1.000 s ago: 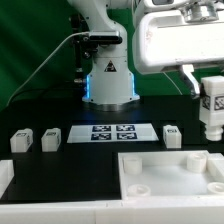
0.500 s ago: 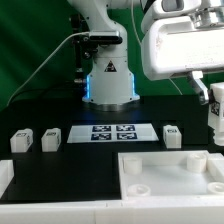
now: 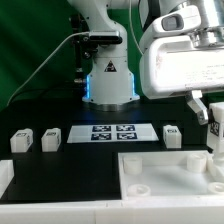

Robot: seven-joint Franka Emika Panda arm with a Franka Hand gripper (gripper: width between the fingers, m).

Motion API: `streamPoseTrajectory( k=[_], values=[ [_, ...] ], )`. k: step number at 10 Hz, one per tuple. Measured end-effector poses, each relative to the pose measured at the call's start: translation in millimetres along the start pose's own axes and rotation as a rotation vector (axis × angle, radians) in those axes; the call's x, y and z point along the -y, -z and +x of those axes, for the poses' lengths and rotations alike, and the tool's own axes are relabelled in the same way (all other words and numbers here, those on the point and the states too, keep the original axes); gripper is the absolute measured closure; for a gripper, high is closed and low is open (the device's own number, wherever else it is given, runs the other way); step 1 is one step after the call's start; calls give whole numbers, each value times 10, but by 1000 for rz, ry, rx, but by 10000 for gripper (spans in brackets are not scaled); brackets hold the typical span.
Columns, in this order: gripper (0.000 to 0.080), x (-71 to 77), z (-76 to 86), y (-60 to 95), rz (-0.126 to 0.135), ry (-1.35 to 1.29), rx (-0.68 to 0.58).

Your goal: Assemble one leg

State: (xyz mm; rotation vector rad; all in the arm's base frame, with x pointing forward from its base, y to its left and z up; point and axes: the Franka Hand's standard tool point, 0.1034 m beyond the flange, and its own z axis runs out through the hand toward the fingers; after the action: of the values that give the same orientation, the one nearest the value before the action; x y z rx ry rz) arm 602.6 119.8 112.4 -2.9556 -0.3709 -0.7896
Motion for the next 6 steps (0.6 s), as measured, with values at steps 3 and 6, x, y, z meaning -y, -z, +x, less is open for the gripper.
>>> streamPoseTrajectory(
  k=[3,6],
  values=[
    [506,-63,-7,-89,-4,2,9],
    [506,-47,21,-189,-1,2,8]
  ],
)
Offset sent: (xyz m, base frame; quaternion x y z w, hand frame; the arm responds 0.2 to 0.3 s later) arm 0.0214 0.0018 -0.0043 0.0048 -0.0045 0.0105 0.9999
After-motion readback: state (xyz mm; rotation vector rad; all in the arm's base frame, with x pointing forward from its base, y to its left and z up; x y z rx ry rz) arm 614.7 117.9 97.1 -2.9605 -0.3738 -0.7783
